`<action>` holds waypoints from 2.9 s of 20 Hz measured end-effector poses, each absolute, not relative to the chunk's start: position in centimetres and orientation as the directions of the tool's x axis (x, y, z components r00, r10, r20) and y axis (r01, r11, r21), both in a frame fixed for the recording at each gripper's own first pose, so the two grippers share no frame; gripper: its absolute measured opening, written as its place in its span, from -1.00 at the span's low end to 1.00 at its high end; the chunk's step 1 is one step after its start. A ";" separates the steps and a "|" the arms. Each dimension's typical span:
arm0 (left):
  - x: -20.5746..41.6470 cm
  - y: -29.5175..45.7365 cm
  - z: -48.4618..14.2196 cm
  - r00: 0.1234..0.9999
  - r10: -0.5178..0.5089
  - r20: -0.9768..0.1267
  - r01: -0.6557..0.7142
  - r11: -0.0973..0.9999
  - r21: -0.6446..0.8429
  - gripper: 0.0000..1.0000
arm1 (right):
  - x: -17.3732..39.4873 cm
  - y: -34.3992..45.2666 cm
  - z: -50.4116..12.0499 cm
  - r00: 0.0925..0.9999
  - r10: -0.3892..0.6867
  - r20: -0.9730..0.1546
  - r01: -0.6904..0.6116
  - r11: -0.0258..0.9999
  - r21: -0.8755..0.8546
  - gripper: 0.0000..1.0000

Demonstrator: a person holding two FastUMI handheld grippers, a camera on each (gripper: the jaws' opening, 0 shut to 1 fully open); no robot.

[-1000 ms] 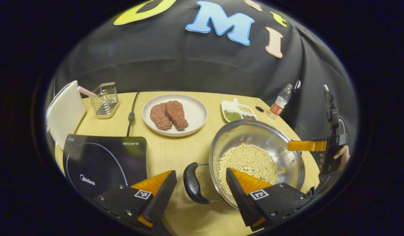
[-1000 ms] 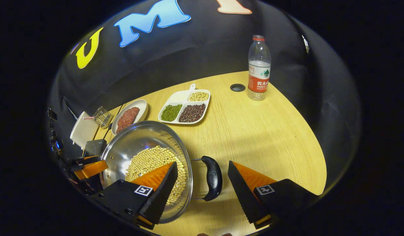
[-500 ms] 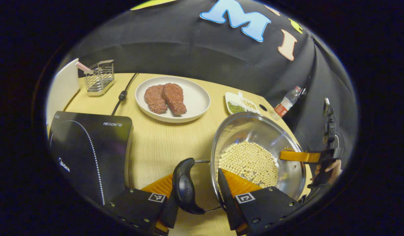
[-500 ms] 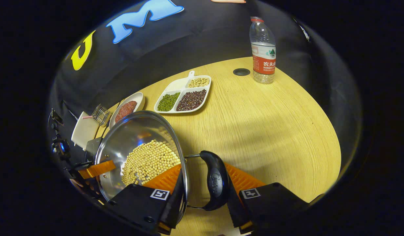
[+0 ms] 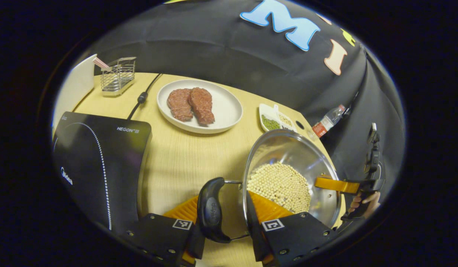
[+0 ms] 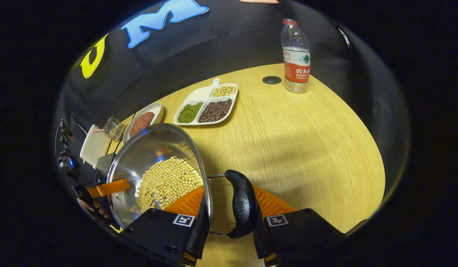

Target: First push the handle of the pot to place it horizontally, then grasp the pot with both hands and set it on the induction cooktop.

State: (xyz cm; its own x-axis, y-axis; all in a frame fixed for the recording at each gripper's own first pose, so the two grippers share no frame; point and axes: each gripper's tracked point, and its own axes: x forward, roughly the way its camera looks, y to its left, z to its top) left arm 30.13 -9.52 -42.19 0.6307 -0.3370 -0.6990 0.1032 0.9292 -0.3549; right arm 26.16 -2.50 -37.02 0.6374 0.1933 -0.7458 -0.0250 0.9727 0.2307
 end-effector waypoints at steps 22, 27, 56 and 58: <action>31.2 -8.2 -42.0 0.637 -0.371 -0.676 0.119 0.914 -0.389 0.05 | 11.0 0.4 -29.0 0.648 0.155 -0.745 -0.011 0.981 0.194 0.11; 31.1 -7.8 -41.9 0.645 -0.375 -0.666 0.115 0.909 -0.400 0.04 | 7.9 3.2 -27.2 0.655 0.143 -0.742 -0.012 0.984 0.179 0.11; 29.0 -3.7 -38.2 0.760 -0.144 -0.634 -0.103 0.936 -0.336 0.11 | 16.3 29.6 -30.0 0.625 0.338 -0.704 -0.163 0.938 0.305 0.04; 29.1 -3.0 -37.9 0.761 -0.141 -0.633 -0.101 0.939 -0.330 0.11 | 17.2 30.5 -30.3 0.626 0.340 -0.702 -0.164 0.937 0.307 0.10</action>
State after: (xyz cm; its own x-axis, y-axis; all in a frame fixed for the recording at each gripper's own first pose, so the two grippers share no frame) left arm 29.06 -3.01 -37.89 0.7612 -0.1408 -0.6331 -0.1008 0.9386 -0.3298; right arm 17.23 30.49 -30.34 0.6258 0.3395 -0.7022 -0.1642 0.9375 0.3069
